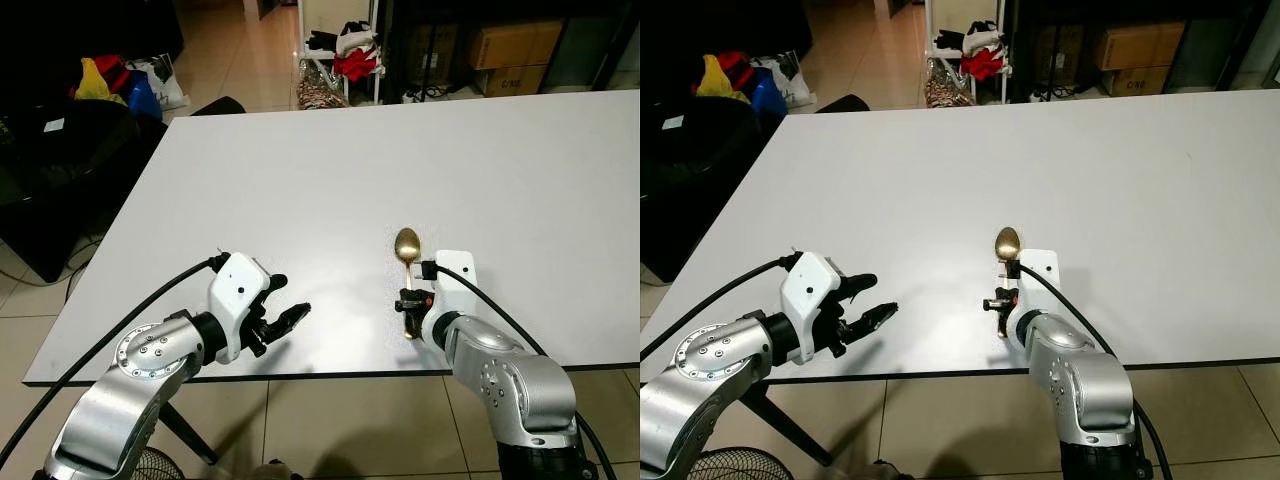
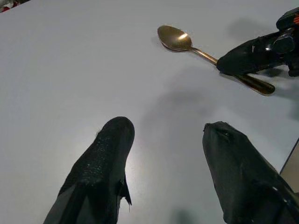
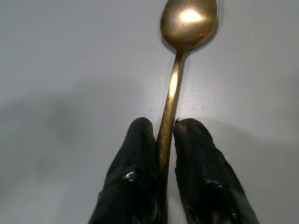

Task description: Setting the table

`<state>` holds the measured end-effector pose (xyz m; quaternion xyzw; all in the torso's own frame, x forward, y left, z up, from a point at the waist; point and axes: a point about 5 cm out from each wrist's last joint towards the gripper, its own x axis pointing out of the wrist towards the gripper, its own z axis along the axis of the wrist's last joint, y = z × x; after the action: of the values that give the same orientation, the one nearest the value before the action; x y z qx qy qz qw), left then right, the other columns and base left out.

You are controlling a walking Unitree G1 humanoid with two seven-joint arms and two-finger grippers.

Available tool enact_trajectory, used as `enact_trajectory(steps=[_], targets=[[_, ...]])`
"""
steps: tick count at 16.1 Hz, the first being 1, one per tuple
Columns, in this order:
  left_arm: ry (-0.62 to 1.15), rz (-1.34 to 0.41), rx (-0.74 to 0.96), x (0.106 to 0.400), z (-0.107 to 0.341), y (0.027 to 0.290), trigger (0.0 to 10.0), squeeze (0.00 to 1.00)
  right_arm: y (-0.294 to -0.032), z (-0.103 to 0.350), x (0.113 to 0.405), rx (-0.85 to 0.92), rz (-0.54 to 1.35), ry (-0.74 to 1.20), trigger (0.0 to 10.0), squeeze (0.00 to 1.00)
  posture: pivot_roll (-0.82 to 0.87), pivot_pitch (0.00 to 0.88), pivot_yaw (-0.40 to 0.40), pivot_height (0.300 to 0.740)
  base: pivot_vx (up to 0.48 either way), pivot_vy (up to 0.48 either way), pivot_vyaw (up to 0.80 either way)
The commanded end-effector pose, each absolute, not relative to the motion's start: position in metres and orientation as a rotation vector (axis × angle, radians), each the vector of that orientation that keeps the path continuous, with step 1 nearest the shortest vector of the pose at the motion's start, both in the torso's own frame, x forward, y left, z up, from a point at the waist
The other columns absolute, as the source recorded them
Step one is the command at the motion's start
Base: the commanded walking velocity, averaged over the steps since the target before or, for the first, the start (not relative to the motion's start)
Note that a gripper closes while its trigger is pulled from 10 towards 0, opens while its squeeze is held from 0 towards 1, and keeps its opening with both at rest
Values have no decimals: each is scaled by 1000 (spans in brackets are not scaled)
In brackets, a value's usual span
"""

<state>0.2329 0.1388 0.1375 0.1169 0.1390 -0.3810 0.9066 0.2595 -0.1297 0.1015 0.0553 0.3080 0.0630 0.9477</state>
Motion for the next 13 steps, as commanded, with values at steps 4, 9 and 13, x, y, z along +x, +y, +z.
enact_trajectory(steps=[4,9,13], targets=[[279,-801,248,231,139,137,10000,0,-134,100,260,89,103,627,10000,1000,146,0,98,727,0,0,0],[251,-788,228,236,142,136,10000,0,-133,124,263,-16,200,527,10000,1000,136,0,95,727,0,0,0],[253,-788,243,236,141,138,10000,0,-119,110,256,-122,338,609,10000,1000,140,0,88,727,0,0,0]])
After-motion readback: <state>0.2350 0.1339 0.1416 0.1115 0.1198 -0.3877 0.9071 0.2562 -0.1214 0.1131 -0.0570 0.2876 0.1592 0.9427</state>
